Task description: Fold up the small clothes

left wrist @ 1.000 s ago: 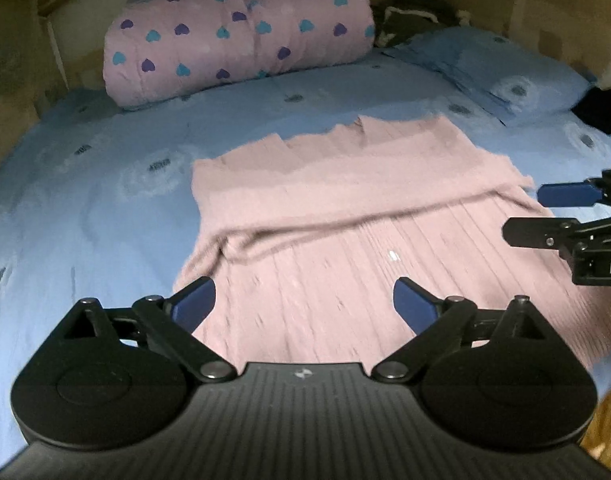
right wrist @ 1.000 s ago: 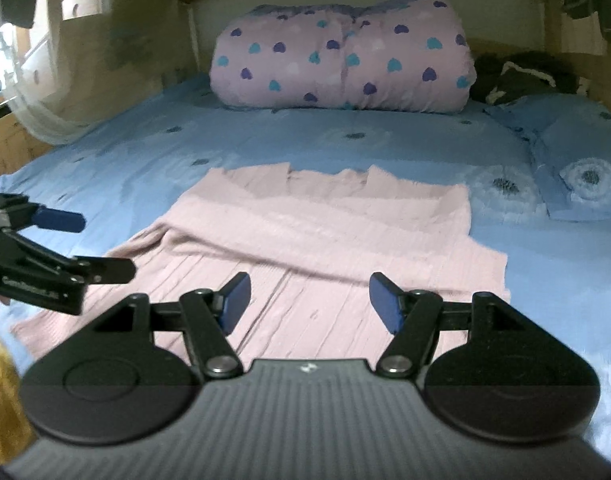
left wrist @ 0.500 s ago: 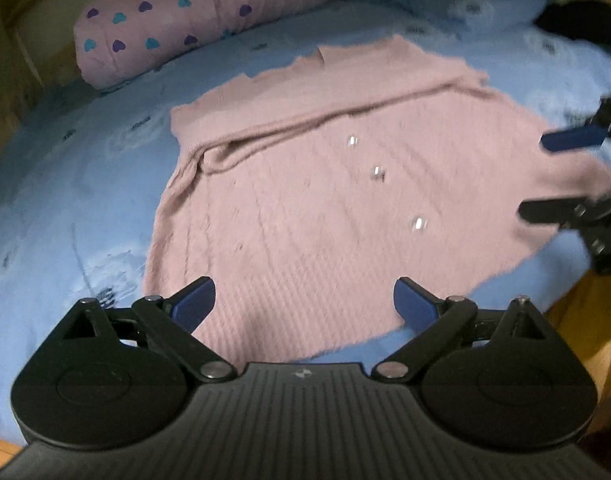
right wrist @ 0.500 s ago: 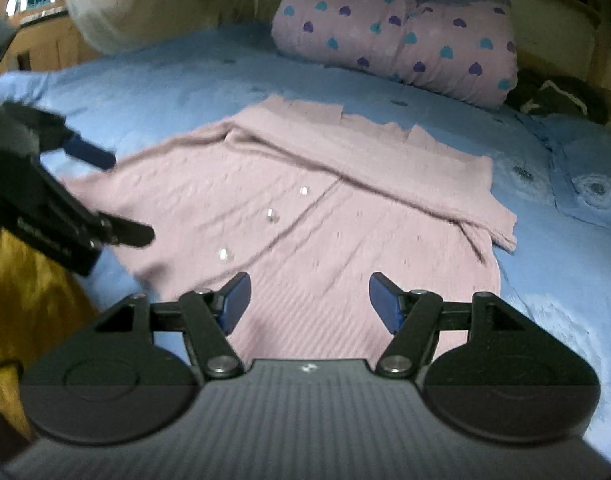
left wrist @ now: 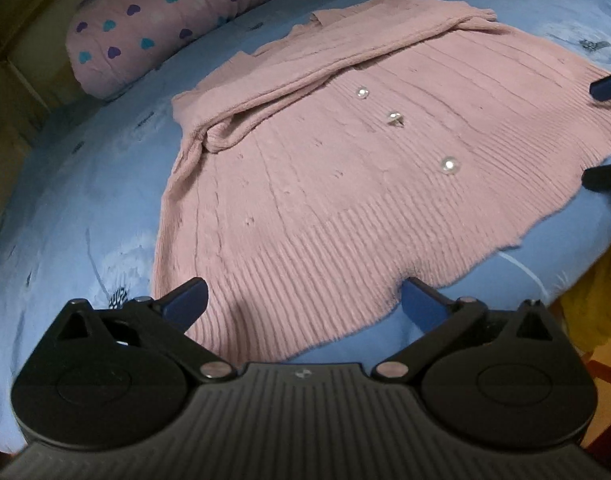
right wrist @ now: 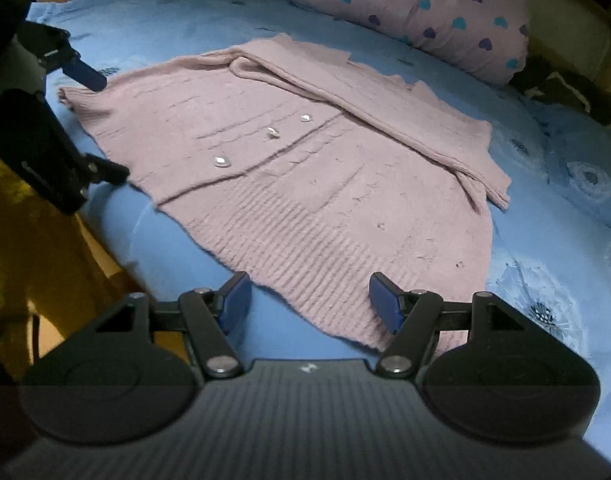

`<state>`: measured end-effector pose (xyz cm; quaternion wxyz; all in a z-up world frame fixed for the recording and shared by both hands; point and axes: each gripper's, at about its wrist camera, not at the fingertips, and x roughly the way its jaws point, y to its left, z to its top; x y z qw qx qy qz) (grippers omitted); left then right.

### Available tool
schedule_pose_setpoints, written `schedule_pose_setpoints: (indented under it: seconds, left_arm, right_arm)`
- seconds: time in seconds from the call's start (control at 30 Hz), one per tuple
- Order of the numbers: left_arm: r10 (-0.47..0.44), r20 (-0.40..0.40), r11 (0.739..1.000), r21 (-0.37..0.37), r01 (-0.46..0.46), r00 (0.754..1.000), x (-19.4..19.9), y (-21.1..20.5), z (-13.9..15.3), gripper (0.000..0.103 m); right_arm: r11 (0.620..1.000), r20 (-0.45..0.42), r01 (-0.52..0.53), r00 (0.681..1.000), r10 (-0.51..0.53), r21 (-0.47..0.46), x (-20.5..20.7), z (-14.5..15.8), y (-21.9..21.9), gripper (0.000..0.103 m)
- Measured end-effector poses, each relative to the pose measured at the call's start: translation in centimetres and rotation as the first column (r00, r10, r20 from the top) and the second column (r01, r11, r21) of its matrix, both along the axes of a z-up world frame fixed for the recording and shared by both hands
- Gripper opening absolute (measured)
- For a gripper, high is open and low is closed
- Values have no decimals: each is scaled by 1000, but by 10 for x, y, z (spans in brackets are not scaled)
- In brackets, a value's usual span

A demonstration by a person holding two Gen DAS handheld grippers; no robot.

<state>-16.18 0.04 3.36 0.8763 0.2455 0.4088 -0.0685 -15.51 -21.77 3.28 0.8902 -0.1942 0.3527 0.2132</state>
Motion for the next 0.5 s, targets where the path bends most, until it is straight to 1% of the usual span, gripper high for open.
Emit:
schedule_pose_setpoints:
  seconds: [0.03,0.17,0.37,0.43,0.5]
  left_arm:
    - [-3,4,1000,2,3,1000,2,0,0,103]
    - [-3,28,1000,8,3,1000,10,0,-3,103]
    - [-2,73,999,38,-1,997,19,-4,-7,103]
    - [-17,88,999,43,13,996,18,-4,-9,103]
    - [-12,92,1000,28,9,996,17,-1,-10,103]
  right_arm:
    - [1000,10,15,1000,-14,-6,1,-1,0,77]
    - [998,62,59,996,-56,-32,9,-5,2,77]
    - [991,85,134,987,-134,6,21,-9,2,77]
    - [989,84,148,985,-149,9,21,-9,1,77]
    - [988,82,152,985,-151,-9,18,-7,1,77]
